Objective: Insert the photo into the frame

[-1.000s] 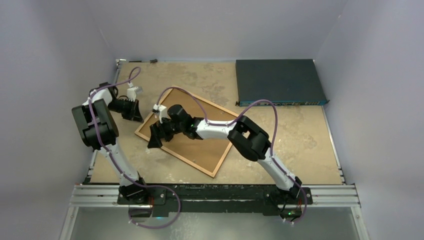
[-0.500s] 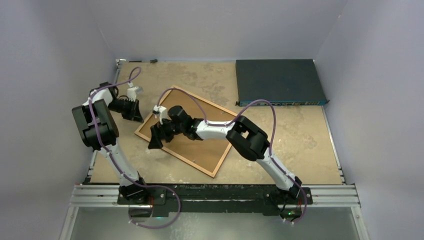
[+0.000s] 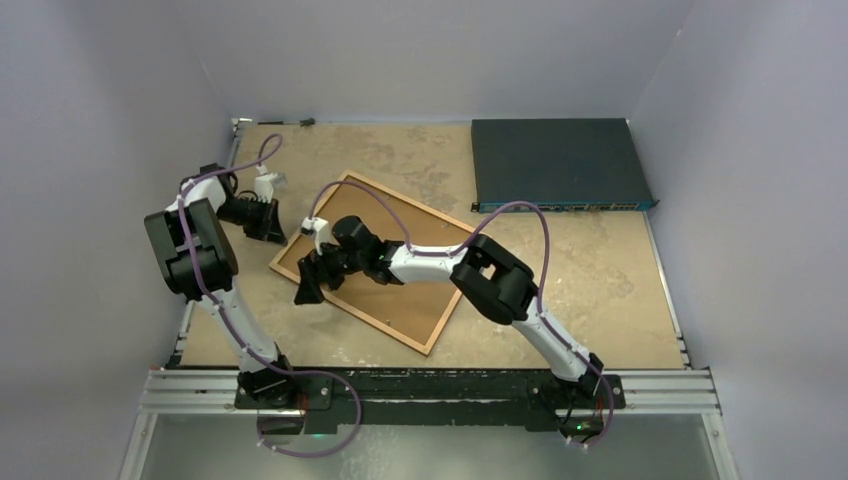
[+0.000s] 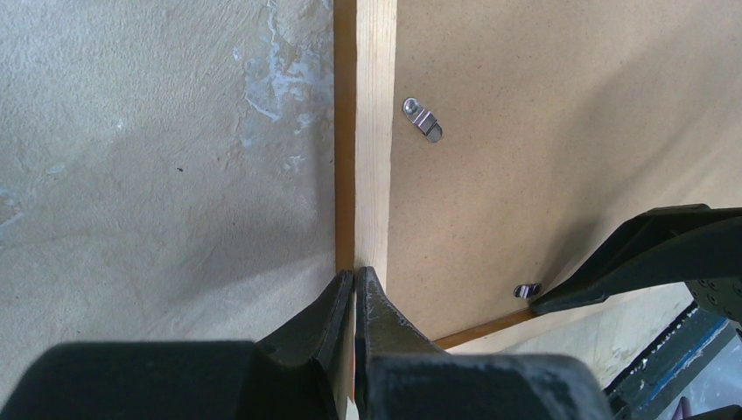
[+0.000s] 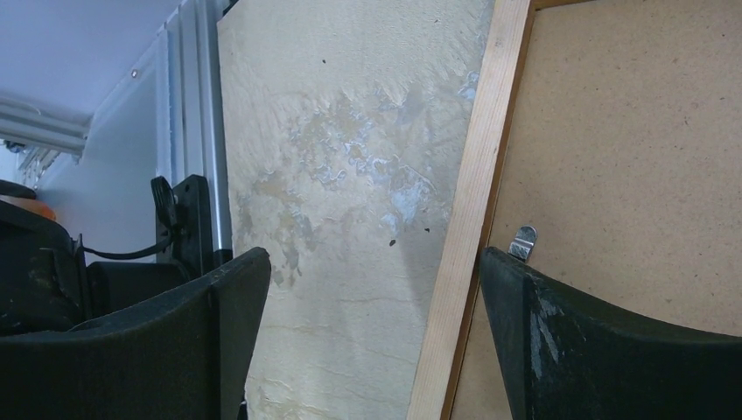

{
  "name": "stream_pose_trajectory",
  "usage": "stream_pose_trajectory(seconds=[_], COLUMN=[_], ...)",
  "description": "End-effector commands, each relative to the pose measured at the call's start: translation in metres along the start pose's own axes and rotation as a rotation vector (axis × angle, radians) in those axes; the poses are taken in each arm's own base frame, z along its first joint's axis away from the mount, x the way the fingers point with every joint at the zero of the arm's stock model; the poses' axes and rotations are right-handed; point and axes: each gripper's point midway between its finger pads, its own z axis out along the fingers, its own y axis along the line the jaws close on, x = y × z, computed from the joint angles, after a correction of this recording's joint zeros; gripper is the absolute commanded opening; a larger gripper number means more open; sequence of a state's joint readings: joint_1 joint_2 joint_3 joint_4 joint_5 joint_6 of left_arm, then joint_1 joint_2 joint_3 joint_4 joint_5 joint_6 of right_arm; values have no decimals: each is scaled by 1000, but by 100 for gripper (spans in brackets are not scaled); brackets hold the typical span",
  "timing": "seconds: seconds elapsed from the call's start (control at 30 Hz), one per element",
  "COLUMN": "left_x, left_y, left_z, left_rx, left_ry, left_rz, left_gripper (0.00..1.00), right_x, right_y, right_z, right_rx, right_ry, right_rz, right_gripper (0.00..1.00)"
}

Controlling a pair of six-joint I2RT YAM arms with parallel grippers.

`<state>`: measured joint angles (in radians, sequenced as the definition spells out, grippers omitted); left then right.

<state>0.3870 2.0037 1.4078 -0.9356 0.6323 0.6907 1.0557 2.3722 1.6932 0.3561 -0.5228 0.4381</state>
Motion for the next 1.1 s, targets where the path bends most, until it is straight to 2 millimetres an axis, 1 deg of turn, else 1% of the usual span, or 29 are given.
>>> stream_pose_trajectory(seconds=[0.0,0.1,0.2,0.27,0.3,0.37,0.47,0.63,0.77,0.9,1.07], left_x=[25,25,24,23,24,23,23,25,24,23,20], left_y=[6,6,6,7,7,8,7,8,7,7,5], left_z=[3,2,1,1,1,1,2,4,3,3,2], left_rx=[-46,-50,-53,-58,-58,-58,-53,-50,-48,-42,-37], left_ry=[96,95,96,98,99,98,96,99,98,96,87], left_rz=[-15,-16,-15,-12,-12,-11,-18,-24,-24,-26,-24], left_gripper=[0,0,0,0,0,0,0,0,0,0,0], right_x=[8,-19,-42,-46,-47,-43,-33,-20,-13,-12,-11], right_y=[20,30,35,33,31,24,14,-11,-22,-22,-17], right_z=[-2,-19,-42,-53,-54,-52,-43,-28,-19,-14,-4], right_rx=[-78,-89,-122,-126,-119,-106,-97,-43,-11,-8,-15], right_ry=[42,-15,-75,-96,-98,-88,-69,-51,-38,-34,-22], right_rz=[-22,-33,-16,-1,3,10,28,48,49,47,31], right_gripper=[91,91,91,91,92,92,92,92,91,92,91])
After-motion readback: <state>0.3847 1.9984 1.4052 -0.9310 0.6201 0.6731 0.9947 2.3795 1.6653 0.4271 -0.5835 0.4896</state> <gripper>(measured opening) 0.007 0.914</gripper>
